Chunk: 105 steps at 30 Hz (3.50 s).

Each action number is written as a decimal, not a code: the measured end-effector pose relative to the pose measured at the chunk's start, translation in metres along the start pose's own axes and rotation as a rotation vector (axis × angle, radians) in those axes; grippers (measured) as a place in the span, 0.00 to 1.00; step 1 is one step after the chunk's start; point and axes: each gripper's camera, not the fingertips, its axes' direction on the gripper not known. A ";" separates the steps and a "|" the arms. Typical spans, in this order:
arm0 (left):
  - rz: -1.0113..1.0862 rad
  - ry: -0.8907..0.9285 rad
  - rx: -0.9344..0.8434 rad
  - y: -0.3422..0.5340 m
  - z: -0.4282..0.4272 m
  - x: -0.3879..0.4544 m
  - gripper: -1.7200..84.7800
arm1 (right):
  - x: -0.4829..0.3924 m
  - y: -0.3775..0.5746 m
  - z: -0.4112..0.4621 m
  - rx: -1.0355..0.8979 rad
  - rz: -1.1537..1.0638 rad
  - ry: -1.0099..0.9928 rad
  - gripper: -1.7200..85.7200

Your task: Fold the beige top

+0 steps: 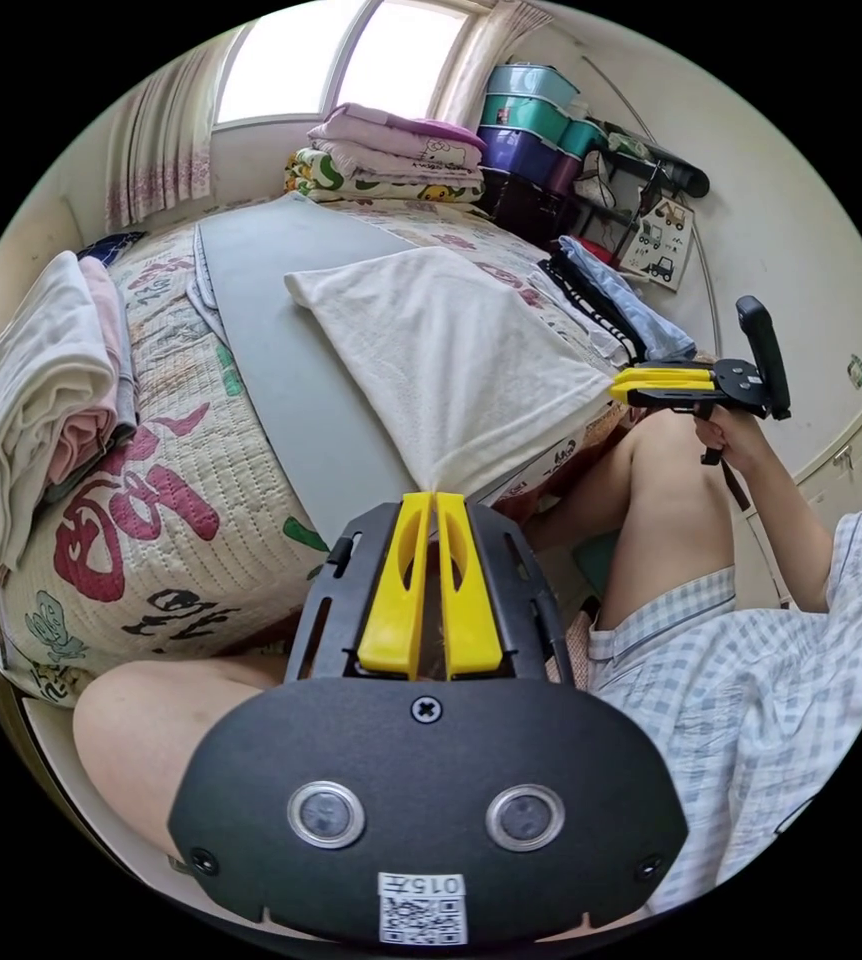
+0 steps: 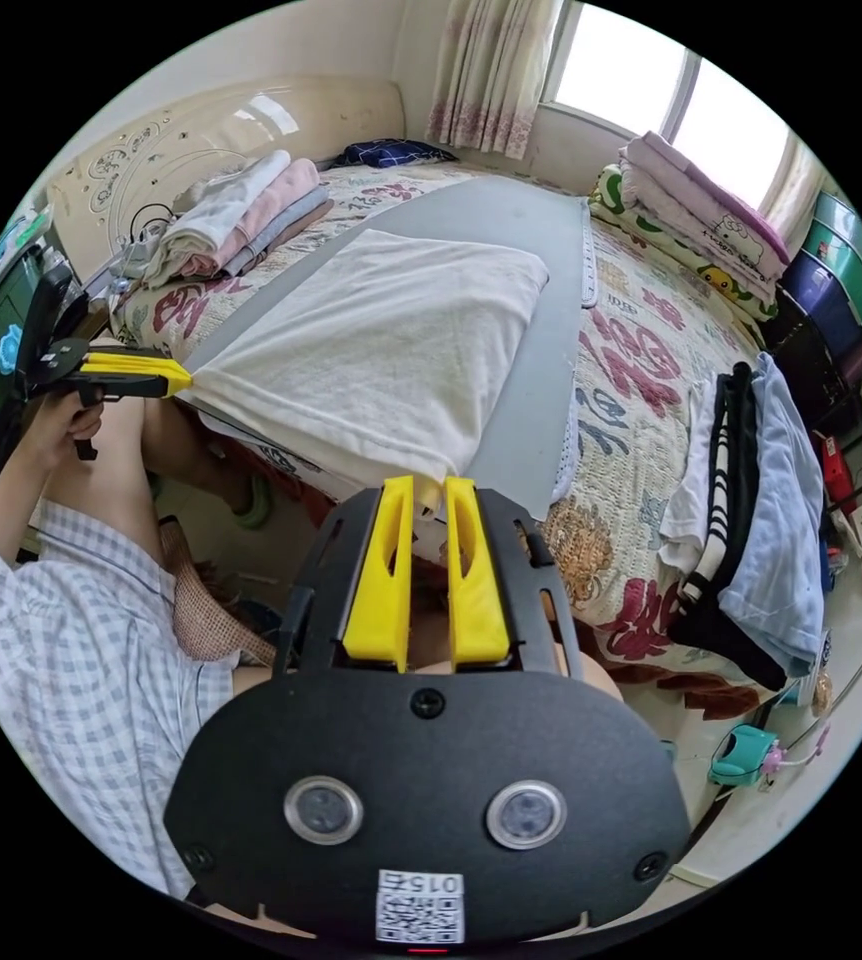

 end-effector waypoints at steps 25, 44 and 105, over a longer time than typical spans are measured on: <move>-0.003 0.036 0.018 -0.004 0.006 -0.005 0.01 | -0.008 -0.048 -0.103 0.019 0.081 -0.043 0.02; -0.033 0.081 -0.065 -0.013 0.051 -0.031 0.02 | -0.006 -0.130 -0.179 -0.143 0.111 -0.085 0.02; -0.297 0.476 0.107 -0.264 0.221 -0.310 0.09 | 0.153 -0.484 -0.226 0.139 0.351 -0.525 0.13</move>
